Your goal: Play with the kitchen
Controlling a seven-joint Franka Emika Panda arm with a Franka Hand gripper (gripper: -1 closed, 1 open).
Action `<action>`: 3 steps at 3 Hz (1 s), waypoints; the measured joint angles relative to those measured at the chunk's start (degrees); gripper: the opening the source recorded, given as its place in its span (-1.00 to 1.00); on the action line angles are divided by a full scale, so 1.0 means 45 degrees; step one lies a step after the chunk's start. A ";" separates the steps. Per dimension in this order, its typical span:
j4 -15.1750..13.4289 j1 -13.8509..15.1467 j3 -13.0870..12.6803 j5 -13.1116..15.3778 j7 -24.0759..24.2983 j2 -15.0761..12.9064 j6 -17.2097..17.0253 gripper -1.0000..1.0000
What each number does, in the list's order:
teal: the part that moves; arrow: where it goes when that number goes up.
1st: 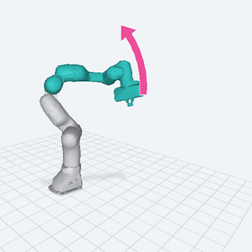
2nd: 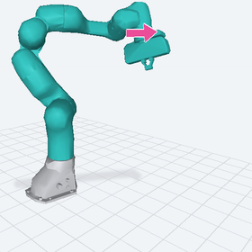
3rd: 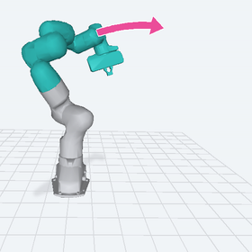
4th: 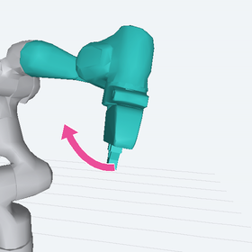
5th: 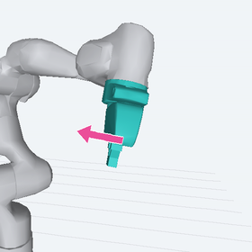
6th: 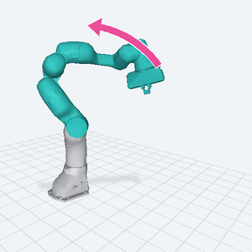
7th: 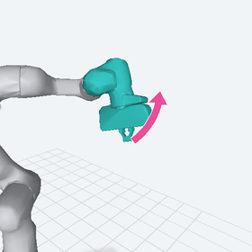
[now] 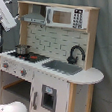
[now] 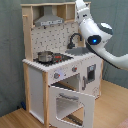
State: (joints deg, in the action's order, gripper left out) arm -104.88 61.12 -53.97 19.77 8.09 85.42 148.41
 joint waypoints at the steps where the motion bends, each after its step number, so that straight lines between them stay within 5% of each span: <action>1: 0.0504 0.0009 -0.0340 -0.0001 0.0612 -0.0198 -0.1194 1.00; 3: 0.1589 0.0207 -0.0941 -0.0118 0.1773 -0.0570 -0.3632 1.00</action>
State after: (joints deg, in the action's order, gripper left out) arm -97.73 62.05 -58.21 19.24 16.07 82.85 132.06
